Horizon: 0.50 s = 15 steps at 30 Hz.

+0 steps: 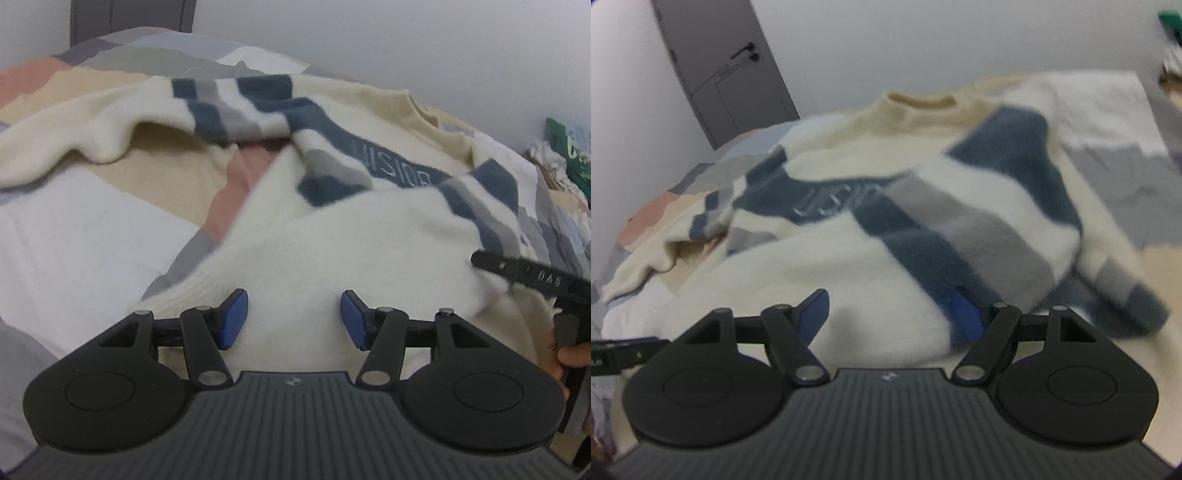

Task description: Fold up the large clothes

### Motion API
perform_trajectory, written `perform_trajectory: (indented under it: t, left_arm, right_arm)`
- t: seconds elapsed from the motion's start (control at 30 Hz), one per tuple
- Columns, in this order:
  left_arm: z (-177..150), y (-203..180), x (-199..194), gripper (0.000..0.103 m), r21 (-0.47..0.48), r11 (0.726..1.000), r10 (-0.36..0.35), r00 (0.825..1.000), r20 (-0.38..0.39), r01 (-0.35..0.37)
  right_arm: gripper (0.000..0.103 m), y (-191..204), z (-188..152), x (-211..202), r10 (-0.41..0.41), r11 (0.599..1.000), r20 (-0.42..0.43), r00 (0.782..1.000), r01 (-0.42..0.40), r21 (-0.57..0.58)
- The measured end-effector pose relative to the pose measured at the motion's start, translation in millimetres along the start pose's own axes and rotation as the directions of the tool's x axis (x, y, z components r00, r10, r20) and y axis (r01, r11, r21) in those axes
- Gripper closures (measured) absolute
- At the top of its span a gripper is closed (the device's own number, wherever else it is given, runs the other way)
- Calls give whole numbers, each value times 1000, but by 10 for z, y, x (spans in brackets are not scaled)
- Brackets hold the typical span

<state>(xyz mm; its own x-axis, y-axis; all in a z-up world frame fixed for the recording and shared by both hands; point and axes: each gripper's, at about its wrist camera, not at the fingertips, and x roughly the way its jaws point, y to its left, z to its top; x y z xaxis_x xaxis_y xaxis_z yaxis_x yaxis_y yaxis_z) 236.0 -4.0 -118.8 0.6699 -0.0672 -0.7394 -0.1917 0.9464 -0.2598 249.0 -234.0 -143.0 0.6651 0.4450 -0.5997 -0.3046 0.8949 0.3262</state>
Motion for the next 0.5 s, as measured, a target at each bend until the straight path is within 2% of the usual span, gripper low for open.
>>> perform_trajectory:
  t: [0.1, 0.27, 0.43, 0.5]
  left_arm:
    - [6, 88, -30, 41, -84, 996, -18, 1000, 19, 19]
    - [17, 342, -149, 41, -248, 966, -57, 996, 63, 71]
    - [94, 394, -285, 41, -238, 970, -22, 994, 105, 46]
    - [144, 416, -327, 37, -226, 974, 9, 992, 127, 20]
  right_arm:
    - [29, 36, -22, 29, -15, 999, -10, 1000, 15, -28]
    - [29, 74, -49, -59, -42, 999, -5, 999, 42, -22]
    - [29, 65, -81, -75, -61, 998, 5, 998, 61, 1]
    - [29, 90, -102, -82, -76, 997, 17, 997, 76, -1]
